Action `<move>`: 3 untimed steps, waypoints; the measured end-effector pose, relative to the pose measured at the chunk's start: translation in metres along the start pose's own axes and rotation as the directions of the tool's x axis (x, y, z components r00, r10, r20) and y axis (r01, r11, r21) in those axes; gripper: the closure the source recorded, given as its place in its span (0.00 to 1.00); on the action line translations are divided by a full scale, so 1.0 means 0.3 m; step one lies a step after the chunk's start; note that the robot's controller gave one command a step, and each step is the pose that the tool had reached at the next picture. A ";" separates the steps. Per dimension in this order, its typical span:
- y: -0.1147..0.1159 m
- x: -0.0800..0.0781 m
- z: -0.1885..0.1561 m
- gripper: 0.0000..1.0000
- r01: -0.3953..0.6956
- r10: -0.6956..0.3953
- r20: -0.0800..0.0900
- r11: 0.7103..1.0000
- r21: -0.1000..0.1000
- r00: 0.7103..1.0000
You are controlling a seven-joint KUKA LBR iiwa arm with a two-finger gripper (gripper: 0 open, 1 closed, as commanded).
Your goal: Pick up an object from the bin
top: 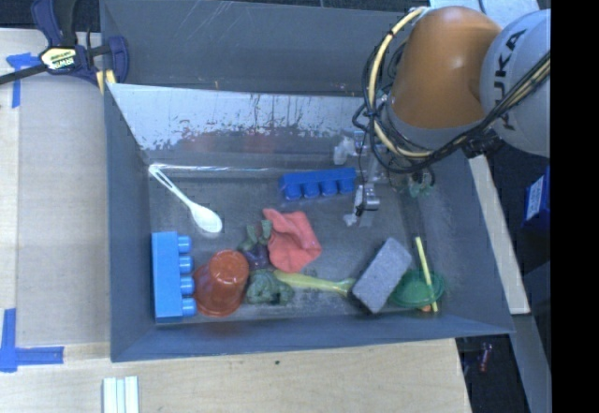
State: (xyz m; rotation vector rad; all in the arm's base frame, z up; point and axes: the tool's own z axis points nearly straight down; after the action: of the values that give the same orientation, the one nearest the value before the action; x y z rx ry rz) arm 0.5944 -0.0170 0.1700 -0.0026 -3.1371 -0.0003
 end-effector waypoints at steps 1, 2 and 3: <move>0.000 -0.006 -0.016 1.00 0.001 -0.001 0.008 1.000 0.000 1.000; 0.000 -0.006 -0.016 1.00 0.001 -0.001 0.008 1.000 0.000 1.000; 0.054 -0.003 0.002 1.00 0.088 -0.088 0.009 0.996 0.003 0.996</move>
Offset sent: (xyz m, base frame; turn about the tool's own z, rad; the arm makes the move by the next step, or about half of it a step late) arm 0.0000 0.0000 0.0000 0.0000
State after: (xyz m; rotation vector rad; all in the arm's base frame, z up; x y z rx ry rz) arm 0.5954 -0.0008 0.1693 0.1357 -3.1434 0.0027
